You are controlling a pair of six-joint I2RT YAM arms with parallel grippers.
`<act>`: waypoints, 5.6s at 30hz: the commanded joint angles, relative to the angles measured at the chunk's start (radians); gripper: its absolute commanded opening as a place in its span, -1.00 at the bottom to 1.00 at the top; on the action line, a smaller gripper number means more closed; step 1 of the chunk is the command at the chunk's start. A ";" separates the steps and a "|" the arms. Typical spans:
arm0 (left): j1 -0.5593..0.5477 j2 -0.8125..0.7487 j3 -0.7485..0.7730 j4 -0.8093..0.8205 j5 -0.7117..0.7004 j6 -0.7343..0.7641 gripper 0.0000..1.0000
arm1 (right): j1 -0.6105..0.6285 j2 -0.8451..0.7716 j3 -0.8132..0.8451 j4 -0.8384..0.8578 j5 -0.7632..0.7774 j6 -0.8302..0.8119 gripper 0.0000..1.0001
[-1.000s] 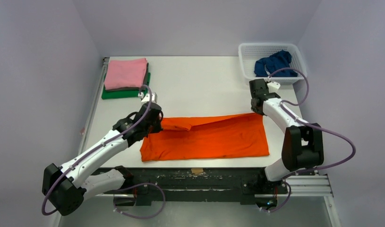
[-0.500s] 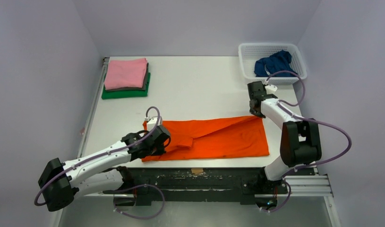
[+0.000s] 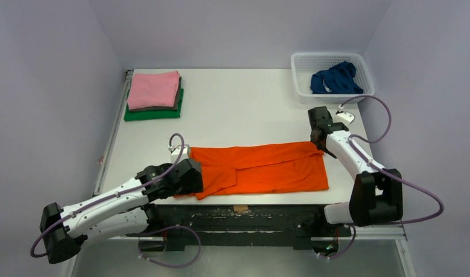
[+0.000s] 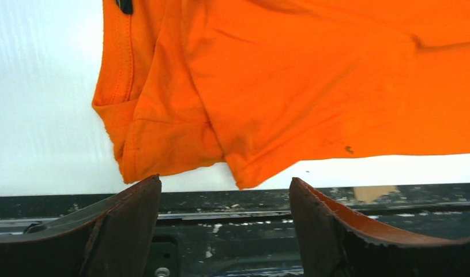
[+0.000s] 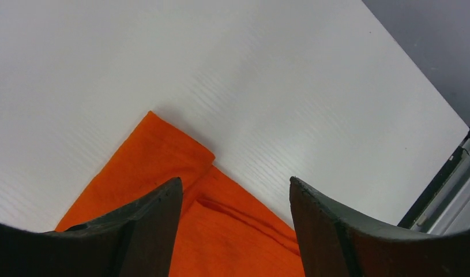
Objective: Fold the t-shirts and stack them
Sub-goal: Fold the other side of the tshirt into a rectangle, then rotate the tshirt 90 degrees
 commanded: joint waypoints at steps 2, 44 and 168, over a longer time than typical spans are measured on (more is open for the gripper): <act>-0.005 -0.072 0.063 0.066 -0.015 0.076 0.98 | 0.000 -0.111 -0.034 0.091 -0.114 -0.076 0.34; 0.495 1.537 1.354 0.329 0.721 -0.036 1.00 | 0.431 -0.149 -0.383 0.473 -0.894 0.032 0.51; -0.085 0.766 0.277 0.476 0.243 0.040 -1.00 | 0.083 -0.227 -0.221 0.249 -0.688 -0.106 0.51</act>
